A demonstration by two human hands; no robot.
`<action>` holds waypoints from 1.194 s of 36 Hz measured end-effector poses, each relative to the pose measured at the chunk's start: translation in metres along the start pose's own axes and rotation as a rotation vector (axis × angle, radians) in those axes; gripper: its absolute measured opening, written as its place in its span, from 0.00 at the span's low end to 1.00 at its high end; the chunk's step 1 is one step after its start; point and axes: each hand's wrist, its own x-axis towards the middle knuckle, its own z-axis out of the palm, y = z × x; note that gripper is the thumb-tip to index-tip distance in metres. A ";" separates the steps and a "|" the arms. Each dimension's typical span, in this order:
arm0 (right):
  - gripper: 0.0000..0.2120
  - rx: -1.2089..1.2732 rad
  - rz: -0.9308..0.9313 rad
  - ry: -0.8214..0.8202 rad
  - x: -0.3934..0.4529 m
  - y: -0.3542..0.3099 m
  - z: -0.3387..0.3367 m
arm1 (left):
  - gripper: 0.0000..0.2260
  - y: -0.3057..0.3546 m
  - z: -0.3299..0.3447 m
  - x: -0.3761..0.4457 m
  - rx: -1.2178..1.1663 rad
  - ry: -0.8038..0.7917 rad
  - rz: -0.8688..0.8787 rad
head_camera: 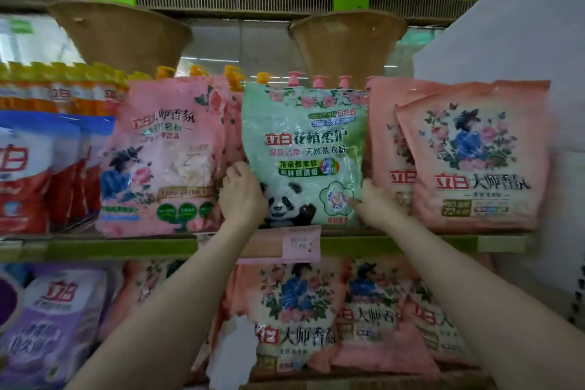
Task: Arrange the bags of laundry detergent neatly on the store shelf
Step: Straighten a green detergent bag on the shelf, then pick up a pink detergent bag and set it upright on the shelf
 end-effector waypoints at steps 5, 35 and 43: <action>0.20 -0.080 -0.038 -0.034 -0.017 0.014 -0.008 | 0.22 0.018 0.004 -0.018 0.252 0.023 0.295; 0.24 -0.187 0.307 0.154 -0.025 0.237 -0.128 | 0.16 0.215 0.076 -0.076 0.188 -0.217 0.507; 0.21 0.340 0.370 0.072 -0.014 0.253 -0.128 | 0.19 0.251 0.087 -0.081 -0.696 -0.535 0.025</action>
